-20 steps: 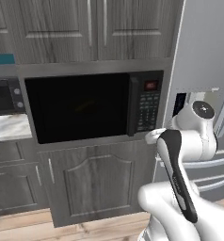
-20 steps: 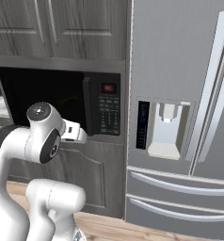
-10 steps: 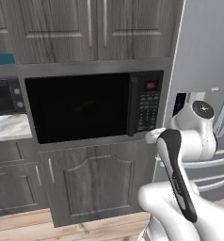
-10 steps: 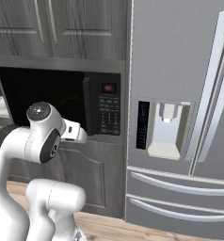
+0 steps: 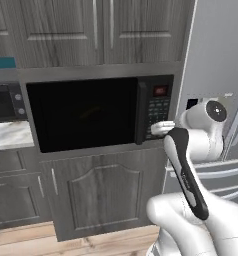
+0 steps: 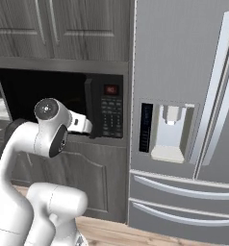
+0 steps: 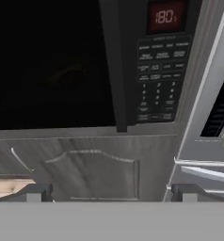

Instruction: The microwave is finished heating the steak and corn. Take the bowl containing the food and place it on the dining counter.

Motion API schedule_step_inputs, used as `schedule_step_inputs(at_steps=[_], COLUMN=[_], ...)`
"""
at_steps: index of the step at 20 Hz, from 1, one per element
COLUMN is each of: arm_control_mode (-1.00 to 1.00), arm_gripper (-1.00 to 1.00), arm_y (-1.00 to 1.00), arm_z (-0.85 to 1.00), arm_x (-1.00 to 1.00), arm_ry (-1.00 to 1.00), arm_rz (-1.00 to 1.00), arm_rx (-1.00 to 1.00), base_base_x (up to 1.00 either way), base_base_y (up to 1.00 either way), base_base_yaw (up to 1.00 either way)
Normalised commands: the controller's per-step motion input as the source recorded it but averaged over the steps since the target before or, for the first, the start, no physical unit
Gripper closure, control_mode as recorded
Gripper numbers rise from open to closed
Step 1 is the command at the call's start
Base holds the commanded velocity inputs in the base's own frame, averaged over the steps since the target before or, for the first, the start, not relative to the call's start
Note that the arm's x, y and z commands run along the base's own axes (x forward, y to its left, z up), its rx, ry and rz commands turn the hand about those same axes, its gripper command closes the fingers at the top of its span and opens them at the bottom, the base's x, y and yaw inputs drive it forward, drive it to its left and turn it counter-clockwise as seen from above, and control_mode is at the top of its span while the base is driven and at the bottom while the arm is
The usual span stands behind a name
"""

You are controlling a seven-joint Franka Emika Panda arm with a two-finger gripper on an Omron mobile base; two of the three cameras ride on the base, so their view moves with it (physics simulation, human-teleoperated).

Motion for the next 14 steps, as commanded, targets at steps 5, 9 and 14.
schedule_step_inputs(at_steps=[5,9,14], arm_control_mode=[-1.00,-1.00,-1.00], arm_gripper=[-1.00,-1.00,-1.00], arm_y=[0.11,0.17,0.01], arm_z=[0.00,0.00,-0.10], arm_x=[0.56,0.72,0.68], arm_ry=[-0.03,-0.01,-0.05], arm_rz=[-0.01,-0.07,-0.07], arm_rx=[0.00,-0.01,-0.01], base_base_x=[0.00,0.00,0.00], base_base_y=[0.00,0.00,0.00], base_base_yaw=[0.00,0.00,0.00])
